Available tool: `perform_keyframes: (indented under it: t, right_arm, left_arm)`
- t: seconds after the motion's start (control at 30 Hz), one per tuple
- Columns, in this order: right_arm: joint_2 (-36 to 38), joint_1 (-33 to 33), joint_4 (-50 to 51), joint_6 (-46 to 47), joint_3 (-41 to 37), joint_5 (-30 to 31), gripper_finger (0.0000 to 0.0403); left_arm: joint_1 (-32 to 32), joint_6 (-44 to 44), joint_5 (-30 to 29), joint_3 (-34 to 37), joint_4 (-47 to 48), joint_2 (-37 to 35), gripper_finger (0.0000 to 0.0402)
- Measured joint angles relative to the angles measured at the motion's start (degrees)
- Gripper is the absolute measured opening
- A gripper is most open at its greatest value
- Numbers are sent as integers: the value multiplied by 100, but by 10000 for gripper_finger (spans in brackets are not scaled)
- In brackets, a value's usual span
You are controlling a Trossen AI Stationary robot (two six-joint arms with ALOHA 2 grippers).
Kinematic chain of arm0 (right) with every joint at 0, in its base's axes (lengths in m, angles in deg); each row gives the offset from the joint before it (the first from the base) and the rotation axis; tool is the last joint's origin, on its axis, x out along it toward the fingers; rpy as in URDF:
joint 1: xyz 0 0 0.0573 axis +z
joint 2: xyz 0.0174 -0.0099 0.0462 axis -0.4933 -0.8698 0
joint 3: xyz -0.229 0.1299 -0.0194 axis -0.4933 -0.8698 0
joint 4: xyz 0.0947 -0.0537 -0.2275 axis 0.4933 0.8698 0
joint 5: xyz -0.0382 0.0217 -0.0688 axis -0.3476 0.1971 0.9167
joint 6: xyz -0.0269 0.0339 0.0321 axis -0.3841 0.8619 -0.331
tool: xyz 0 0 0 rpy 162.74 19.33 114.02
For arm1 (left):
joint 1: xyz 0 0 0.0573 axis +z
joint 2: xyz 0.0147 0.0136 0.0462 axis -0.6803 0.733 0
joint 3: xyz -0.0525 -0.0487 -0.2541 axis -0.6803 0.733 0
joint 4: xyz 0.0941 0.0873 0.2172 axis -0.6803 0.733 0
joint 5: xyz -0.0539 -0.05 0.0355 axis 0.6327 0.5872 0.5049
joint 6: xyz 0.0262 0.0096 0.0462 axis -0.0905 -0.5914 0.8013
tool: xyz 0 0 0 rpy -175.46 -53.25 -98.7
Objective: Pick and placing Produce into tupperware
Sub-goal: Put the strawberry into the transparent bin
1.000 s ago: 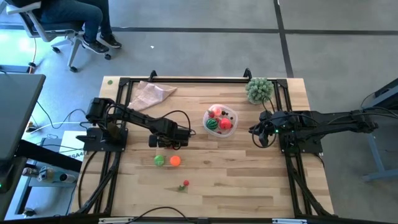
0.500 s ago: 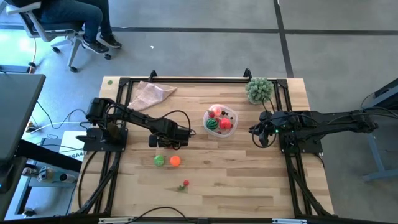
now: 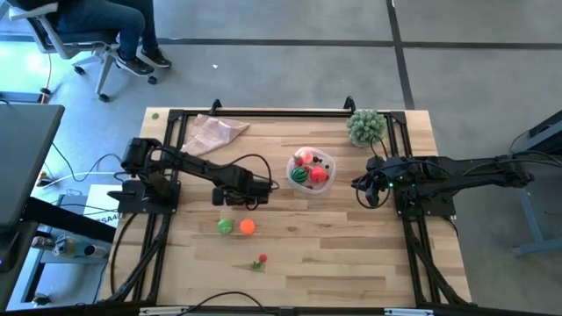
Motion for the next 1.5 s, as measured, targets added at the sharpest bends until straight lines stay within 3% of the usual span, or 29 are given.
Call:
perform_keyframes:
  t: [0.37, 0.6, 0.97, 1.23, 1.5]
  right_arm:
    - [0, 1, 0, 0, 0, 0, 71]
    - [0, 1, 0, 1, 0, 0, 71]
    - [1, 1, -4, 2, 0, 0, 71]
    - [0, -1, -2, 0, 0, 0, 71]
    - [0, 0, -2, 2, 0, 0, 71]
  left_arm:
    - [317, 997, -1169, -2096, 880, -6, 140]
    - [734, 1898, -1240, -3328, 628, 188, 143]
    - [1003, 2550, -841, -5201, 870, 1805, 144]
    - [1067, 2736, -561, -5761, 718, 2742, 144]
    - [1168, 2736, -469, -5765, 512, 3181, 144]
